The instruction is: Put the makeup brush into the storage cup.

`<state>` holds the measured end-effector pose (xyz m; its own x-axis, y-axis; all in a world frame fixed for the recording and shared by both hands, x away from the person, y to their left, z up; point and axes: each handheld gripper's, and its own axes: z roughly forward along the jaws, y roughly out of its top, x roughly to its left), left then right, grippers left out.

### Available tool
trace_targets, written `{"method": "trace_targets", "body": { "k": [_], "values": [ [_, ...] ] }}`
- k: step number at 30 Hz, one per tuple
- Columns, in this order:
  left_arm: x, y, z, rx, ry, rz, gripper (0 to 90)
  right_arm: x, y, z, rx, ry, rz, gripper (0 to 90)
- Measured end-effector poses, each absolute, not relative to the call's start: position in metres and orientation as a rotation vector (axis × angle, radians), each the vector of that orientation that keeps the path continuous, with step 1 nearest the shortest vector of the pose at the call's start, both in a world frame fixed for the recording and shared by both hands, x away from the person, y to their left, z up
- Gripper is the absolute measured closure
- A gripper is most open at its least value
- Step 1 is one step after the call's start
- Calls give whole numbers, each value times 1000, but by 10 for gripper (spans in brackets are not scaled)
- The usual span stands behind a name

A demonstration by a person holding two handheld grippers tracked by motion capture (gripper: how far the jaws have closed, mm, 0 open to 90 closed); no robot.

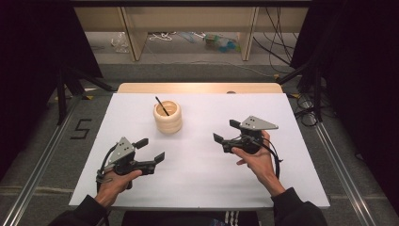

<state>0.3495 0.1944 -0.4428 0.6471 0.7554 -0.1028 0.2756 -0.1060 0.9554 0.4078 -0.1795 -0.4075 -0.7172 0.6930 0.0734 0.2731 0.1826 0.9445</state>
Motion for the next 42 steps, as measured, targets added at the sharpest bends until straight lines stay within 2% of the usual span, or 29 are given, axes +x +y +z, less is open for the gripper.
{"method": "trace_targets", "body": {
  "k": [42],
  "values": [
    [349,194,-443,1688,834,511,157,382,-197,-422,924,2100,1565,158]
  ]
}}
